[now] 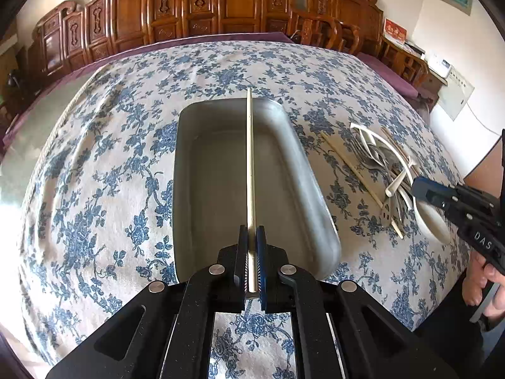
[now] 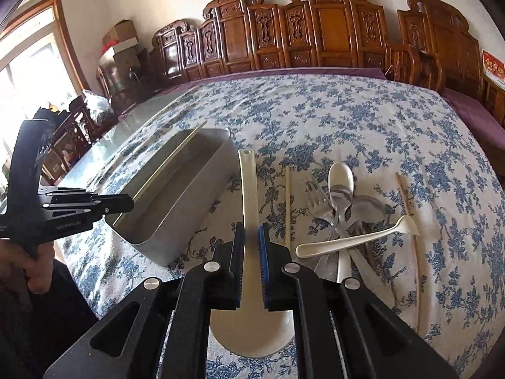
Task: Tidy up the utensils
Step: 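Carry the chopstick into the grey tray and open the left tool, then lower the white spoon into the grey tray and open the right tool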
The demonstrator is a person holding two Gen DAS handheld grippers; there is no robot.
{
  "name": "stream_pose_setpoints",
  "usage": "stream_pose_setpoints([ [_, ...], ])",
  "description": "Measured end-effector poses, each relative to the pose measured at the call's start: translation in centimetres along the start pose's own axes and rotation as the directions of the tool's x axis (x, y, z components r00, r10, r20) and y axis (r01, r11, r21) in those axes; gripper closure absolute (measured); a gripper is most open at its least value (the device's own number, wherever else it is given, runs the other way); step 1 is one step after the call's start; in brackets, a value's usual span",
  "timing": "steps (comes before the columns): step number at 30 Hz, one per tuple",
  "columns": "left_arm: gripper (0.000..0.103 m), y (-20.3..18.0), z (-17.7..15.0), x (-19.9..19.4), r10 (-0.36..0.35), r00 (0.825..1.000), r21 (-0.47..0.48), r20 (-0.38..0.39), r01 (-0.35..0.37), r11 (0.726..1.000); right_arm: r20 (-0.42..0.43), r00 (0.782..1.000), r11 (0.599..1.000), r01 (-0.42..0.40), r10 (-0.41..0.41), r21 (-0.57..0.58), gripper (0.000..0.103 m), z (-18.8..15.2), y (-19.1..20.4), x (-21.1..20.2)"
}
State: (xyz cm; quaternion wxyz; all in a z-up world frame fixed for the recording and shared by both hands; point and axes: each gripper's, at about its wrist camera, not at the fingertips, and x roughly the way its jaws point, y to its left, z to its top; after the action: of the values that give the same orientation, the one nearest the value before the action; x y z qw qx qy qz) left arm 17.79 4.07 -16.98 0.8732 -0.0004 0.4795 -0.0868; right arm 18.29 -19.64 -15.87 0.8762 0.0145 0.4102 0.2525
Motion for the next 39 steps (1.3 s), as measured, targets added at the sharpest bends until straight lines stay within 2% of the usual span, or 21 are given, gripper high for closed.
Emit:
stream_pose_setpoints([
  [6, 0.099, 1.1, 0.0, 0.5, -0.012, 1.0, -0.03, 0.012, 0.013, 0.999, -0.031, 0.999, 1.0, 0.01, -0.011, -0.017, 0.093, -0.3, 0.7, 1.3],
  [12, 0.09, 1.9, 0.2, -0.4, 0.009, 0.998, -0.038, 0.055, -0.007, 0.999, -0.041, 0.999, 1.0, 0.022, -0.023, -0.017, 0.093, -0.1, 1.0, 1.9],
  [23, 0.088, 4.1, 0.7, -3.1, 0.065, 0.985, -0.068, 0.161, -0.055, 0.996, -0.013, 1.0, 1.0, -0.015, 0.015, -0.024, 0.092, 3.9, 4.9, 1.7],
  [30, 0.087, 5.3, 0.9, -3.8, 0.11, 0.976, -0.087, 0.19, -0.095, 0.992, -0.02, 0.998, 0.999, -0.054, 0.053, -0.007, 0.092, 6.7, 8.5, 4.5],
  [39, 0.087, 6.6, 0.6, -4.3, 0.141, 0.971, -0.114, 0.196, -0.12, 0.986, -0.088, 0.994, 0.997, -0.06, 0.064, 0.053, 0.092, 7.4, 10.4, 9.2],
])
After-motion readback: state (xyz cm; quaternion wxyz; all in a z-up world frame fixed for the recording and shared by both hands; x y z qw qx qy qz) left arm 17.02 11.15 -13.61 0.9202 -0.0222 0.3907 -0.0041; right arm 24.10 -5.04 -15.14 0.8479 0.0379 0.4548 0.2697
